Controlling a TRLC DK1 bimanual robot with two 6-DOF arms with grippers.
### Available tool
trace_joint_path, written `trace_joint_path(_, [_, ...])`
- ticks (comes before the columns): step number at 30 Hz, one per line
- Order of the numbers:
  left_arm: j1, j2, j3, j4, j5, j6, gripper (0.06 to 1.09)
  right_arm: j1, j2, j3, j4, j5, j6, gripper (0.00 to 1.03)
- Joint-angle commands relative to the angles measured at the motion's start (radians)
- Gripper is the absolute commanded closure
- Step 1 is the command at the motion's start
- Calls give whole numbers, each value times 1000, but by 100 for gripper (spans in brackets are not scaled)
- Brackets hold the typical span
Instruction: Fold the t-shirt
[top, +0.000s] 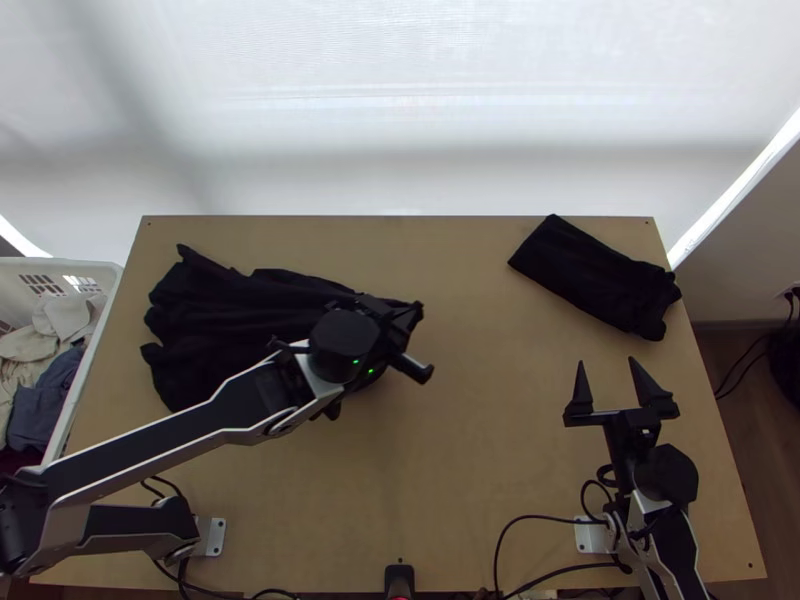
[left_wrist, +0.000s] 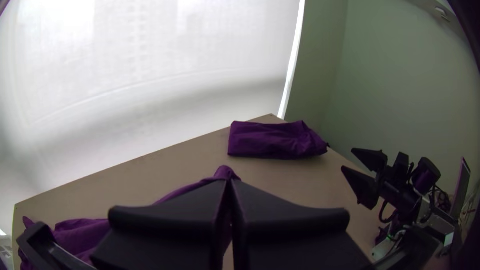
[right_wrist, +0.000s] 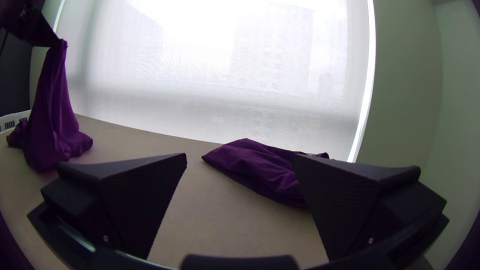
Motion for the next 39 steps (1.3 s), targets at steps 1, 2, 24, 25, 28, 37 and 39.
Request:
trace_joint_path(1, [-30, 62, 114, 37, -9, -34, 105, -5, -6, -10, -11, 2, -14, 3])
trace_joint_path(2, [-34, 77, 134, 40, -13, -34, 105, -5, -8, -10, -11, 2, -14, 3])
trace_joint_path(24, [153, -90, 167, 10, 45, 3, 10, -5, -8, -10, -11, 2, -14, 3])
trace_joint_path(25, [182, -108, 165, -16, 59, 2, 10, -5, -8, -10, -11, 2, -14, 3])
trace_joint_path(28, [256, -177, 133, -35, 99, -35, 10, -5, -8, -10, -11, 2, -14, 3])
trace_joint_path(37, [279, -211, 122, -217, 151, 32, 10, -5, -8, -10, -11, 2, -14, 3])
trace_joint_path(39, [263, -176, 190, -362, 149, 77, 10, -5, -8, -10, -11, 2, -14, 3])
